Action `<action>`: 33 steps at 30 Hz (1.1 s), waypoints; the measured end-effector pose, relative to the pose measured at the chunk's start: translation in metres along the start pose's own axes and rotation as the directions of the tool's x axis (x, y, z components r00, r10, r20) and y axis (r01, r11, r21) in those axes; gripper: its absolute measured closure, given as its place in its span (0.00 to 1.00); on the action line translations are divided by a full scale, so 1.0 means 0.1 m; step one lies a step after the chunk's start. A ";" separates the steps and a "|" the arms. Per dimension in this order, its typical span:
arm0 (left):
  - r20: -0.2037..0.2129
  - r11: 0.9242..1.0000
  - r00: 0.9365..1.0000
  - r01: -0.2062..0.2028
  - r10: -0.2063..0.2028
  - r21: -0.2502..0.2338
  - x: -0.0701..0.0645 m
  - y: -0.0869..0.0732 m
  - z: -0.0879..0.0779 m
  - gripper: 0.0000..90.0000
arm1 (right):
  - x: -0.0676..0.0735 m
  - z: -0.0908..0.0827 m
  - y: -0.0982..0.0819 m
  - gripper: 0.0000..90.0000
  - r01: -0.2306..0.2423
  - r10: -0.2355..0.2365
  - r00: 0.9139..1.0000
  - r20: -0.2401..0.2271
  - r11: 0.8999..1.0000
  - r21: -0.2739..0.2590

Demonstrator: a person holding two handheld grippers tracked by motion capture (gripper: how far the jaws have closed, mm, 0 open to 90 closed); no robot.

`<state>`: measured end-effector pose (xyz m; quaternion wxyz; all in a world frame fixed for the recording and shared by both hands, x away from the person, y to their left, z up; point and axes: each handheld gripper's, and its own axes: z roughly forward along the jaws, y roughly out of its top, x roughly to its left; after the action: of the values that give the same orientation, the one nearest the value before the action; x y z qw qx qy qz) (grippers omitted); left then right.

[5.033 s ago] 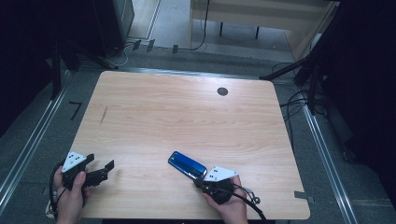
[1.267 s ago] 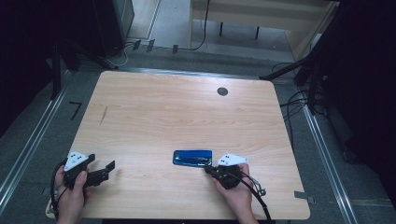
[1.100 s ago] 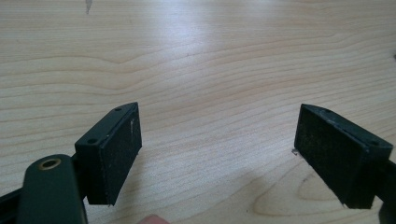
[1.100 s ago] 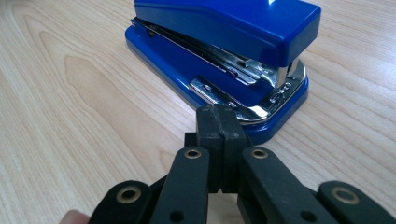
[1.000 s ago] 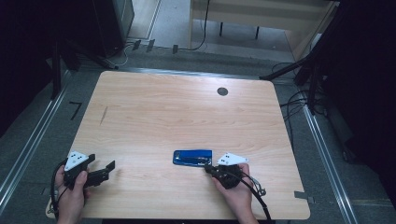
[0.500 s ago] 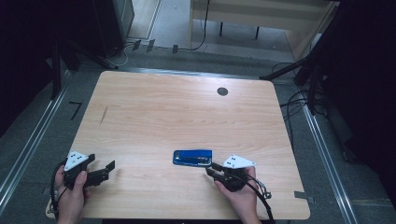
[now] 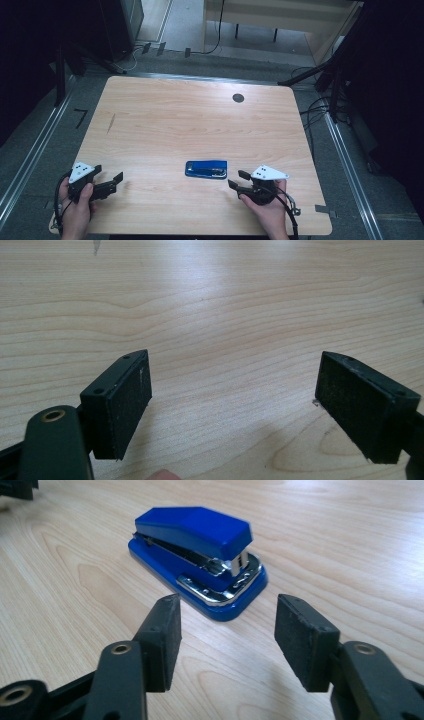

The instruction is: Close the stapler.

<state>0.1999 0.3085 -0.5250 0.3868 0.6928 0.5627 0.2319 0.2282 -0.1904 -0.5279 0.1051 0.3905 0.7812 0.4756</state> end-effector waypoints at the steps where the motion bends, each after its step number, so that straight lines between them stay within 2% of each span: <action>1: 0.001 1.000 1.000 0.001 -0.001 0.001 0.00 0.00 0.00 0.17 | -0.02 -0.02 0.00 0.49 -0.004 0.004 1.000 0.000 1.000 -0.006; 6: 0.000 1.000 1.000 0.001 -0.001 0.001 0.00 0.00 0.00 0.17 | -0.12 -0.13 -0.02 0.42 -0.043 0.042 0.999 -0.029 0.999 -0.031; 10: 0.003 1.000 1.000 0.003 -0.003 0.001 0.00 0.00 0.00 0.17 | -0.18 -0.22 -0.04 0.37 -0.056 0.055 0.998 -0.027 0.997 -0.047; 15: 0.000 1.000 1.000 0.002 -0.002 0.001 0.00 0.00 0.00 0.17 | -0.25 -0.34 -0.08 0.35 -0.073 0.074 0.997 0.001 0.995 -0.061; 19: 0.002 1.000 1.000 0.003 -0.003 0.003 0.00 0.00 0.00 0.17 | -0.29 -0.44 -0.11 0.34 -0.055 0.057 0.998 0.039 0.997 -0.059; 26: 0.000 1.000 1.000 0.003 -0.003 0.002 0.00 0.00 0.00 0.17 | -0.40 -0.62 -0.19 0.33 -0.079 0.085 0.994 0.074 0.994 -0.081; 30: -0.001 1.000 1.000 0.002 -0.002 0.003 0.00 0.00 0.00 0.17 | -0.46 -0.71 -0.23 0.33 -0.069 0.078 0.991 0.113 0.994 -0.081; 33: -0.001 1.000 1.000 0.003 -0.003 0.001 0.00 0.00 0.00 0.17 | -0.50 -0.76 -0.26 0.31 -0.067 0.076 0.990 0.117 0.995 -0.078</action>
<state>0.2001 0.3088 -0.5251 0.3868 0.6919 0.5640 0.2314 0.2077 -0.2824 -0.5199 0.1490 0.4419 0.7409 0.4832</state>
